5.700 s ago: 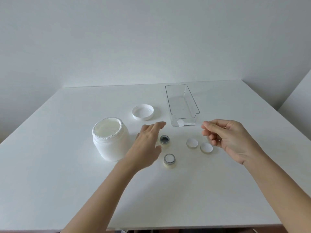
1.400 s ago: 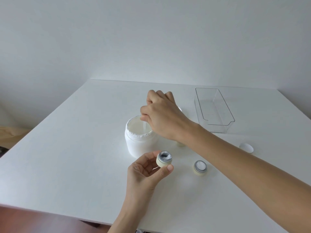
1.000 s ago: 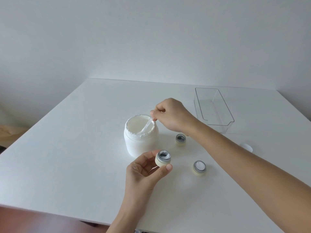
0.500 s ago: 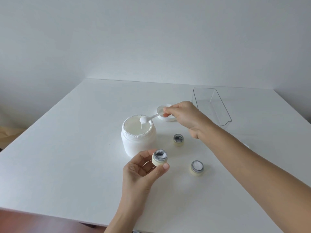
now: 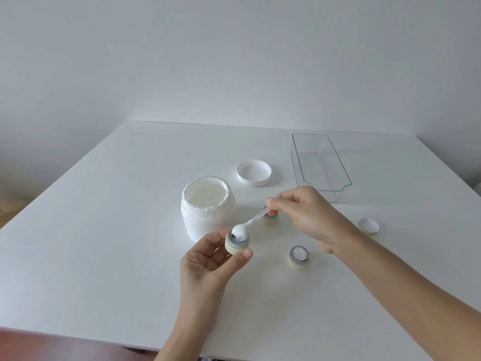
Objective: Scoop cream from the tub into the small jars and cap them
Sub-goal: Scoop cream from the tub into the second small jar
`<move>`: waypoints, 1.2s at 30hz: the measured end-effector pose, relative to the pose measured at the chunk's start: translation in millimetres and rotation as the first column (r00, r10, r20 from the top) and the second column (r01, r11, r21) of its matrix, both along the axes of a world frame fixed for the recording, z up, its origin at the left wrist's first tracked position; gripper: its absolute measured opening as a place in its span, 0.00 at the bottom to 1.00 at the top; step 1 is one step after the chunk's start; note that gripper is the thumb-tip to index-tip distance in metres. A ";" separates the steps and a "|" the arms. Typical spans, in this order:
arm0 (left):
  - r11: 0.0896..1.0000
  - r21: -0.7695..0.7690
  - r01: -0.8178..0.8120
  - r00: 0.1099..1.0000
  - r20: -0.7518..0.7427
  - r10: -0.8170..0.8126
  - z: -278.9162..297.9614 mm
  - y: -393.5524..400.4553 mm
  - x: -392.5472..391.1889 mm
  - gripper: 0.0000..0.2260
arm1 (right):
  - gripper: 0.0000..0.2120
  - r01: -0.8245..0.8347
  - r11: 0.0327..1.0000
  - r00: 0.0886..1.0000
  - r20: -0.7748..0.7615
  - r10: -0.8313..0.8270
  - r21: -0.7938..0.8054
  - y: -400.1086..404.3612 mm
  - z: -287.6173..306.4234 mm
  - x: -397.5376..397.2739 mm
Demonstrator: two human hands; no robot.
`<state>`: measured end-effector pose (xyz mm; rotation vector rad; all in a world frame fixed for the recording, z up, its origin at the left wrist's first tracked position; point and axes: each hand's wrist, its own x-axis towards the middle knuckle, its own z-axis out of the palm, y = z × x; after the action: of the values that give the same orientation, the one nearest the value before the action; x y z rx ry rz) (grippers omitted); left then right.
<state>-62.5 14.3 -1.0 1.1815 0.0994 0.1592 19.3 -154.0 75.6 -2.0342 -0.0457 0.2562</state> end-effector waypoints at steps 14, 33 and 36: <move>1.000 0.022 0.004 1.000 -0.016 -0.003 0.1 -0.4 -1.4 0.17 | 0.13 0.070 0.994 0.971 0.236 -0.048 -0.086 -16.8 5.5 -6.9; 0.999 0.027 0.027 0.999 -0.036 -0.026 2.6 -0.1 -1.6 0.18 | 0.01 0.160 0.897 0.162 0.907 0.388 -0.412 -21.3 -26.2 -41.5; 0.999 0.028 0.023 0.999 -0.039 -0.022 2.7 -0.2 -1.5 0.18 | 0.04 0.168 0.904 0.134 0.917 0.375 -0.394 -27.0 -25.9 -41.5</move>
<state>-64.0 14.1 1.7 1.2136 0.1180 0.1186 -22.2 -181.0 49.7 -2.2332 -1.1069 -1.2329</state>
